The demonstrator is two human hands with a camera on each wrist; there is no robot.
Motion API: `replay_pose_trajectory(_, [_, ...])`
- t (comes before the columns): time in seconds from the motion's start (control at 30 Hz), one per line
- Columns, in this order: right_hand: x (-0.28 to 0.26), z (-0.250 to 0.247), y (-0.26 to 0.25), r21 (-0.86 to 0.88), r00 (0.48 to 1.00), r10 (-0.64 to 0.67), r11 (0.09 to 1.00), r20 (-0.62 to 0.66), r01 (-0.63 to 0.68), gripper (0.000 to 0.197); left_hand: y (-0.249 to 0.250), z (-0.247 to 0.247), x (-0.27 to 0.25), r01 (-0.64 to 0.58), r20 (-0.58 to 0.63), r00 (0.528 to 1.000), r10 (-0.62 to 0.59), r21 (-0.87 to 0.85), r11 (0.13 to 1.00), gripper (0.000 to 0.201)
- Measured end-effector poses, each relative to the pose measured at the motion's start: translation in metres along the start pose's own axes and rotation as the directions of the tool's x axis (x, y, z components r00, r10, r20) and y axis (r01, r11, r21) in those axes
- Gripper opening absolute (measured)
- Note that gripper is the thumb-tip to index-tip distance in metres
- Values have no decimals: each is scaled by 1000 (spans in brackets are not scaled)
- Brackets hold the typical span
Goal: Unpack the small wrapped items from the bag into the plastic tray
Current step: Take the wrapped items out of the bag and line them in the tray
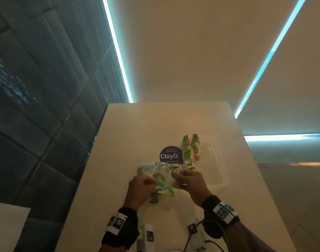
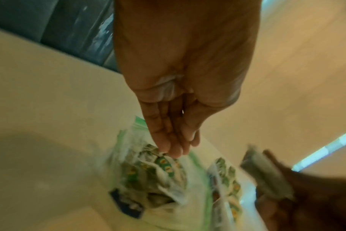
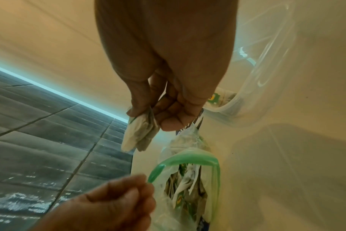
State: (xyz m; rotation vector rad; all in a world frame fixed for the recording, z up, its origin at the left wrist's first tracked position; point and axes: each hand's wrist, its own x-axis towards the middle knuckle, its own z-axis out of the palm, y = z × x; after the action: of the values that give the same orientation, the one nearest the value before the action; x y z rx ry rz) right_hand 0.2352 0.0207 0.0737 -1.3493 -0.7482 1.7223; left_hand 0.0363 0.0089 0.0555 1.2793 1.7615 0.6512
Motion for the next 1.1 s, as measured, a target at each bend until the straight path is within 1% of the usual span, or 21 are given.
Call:
replay_pose_trajectory(0.07, [2,-4,1,11,999,4,1000,-37,-4,28,-7,5,-3,-47,36,998,42,170,984,17])
replay_pose_trajectory(0.13, [3,-6,3,9,999,16,1000,-51,-16,30,-14,17,-4,-137,85,990,116,310,941,26])
replay_pose_trajectory(0.17, [3,-7,4,7,998,25,1000,-50,-24,31,-17,24,-5,-173,94,984,148,372,912,29])
replay_pose_trajectory(0.2, [3,-8,6,5,998,34,999,-46,-34,32,-19,31,-5,-184,81,983,165,403,897,28])
replay_pose_trajectory(0.27, [2,-8,8,-5,998,46,999,-34,-46,32,-25,41,-7,-178,52,984,173,443,879,30])
replay_pose_trajectory(0.33, [0,-9,10,-18,998,48,999,-29,-49,32,-30,49,-6,-179,40,982,185,509,842,31])
replay_pose_trajectory(0.5, [-3,-15,9,-43,998,52,998,-41,-53,32,-30,51,-3,-132,26,989,144,595,793,42])
replay_pose_trajectory(0.53, [-4,-17,9,-50,998,49,997,-44,-51,32,-29,50,-3,-124,24,990,136,582,804,42])
replay_pose_trajectory(0.6, [-6,-20,9,-60,997,44,997,-57,-48,33,-25,48,-4,-85,-3,995,100,508,857,37])
replay_pose_trajectory(0.67, [-6,-22,10,-59,996,48,997,-75,-53,34,-24,45,-4,-36,-9,999,43,375,926,28])
replay_pose_trajectory(0.73, [-7,-22,10,-51,996,45,997,-83,-50,34,-25,40,-4,-10,31,1000,4,213,977,16])
replay_pose_trajectory(0.77, [-7,-22,10,-47,996,43,998,-82,-47,34,-25,36,-3,-12,56,998,4,136,991,12])
replay_pose_trajectory(0.87, [-7,-19,10,-36,997,48,998,-67,-50,37,-17,24,-5,21,67,997,-23,32,999,8])
replay_pose_trajectory(0.93, [-6,-16,10,-38,998,44,998,-55,-46,38,-16,15,-3,61,49,997,-59,-26,998,16])
replay_pose_trajectory(1.0, [-6,-14,10,-32,998,40,999,-44,-41,40,-15,8,-2,71,46,997,-70,-35,997,21])
replay_pose_trajectory(1.1, [-5,-9,8,-23,999,39,999,-17,-40,44,-15,0,0,96,61,994,-92,-79,992,10])
